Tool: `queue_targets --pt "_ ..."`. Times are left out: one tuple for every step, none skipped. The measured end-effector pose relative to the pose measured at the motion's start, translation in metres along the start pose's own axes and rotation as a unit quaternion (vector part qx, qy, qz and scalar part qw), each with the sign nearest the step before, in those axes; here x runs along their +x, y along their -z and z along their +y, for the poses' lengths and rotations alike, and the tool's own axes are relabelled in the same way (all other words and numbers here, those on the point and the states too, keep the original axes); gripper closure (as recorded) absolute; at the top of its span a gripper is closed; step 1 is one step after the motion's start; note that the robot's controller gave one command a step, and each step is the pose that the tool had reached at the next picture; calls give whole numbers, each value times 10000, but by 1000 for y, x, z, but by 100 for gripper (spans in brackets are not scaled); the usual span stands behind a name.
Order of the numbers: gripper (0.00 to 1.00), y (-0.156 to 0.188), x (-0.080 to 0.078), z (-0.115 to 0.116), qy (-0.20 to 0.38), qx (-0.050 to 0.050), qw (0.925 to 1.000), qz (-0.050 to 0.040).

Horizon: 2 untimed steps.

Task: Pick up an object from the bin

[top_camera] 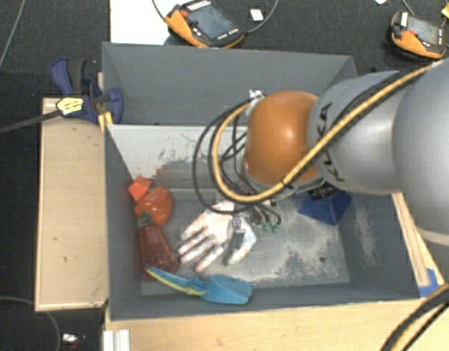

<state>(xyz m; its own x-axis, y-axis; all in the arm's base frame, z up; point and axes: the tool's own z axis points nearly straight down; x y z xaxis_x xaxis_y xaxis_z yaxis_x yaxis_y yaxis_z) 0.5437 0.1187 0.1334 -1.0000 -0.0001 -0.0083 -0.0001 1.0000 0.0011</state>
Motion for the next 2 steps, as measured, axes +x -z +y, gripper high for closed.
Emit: queue_targets --pt "0 25 22 1 -26 -25 10000 -75" --pt "0 31 15 1 -58 -13 10000 -20"
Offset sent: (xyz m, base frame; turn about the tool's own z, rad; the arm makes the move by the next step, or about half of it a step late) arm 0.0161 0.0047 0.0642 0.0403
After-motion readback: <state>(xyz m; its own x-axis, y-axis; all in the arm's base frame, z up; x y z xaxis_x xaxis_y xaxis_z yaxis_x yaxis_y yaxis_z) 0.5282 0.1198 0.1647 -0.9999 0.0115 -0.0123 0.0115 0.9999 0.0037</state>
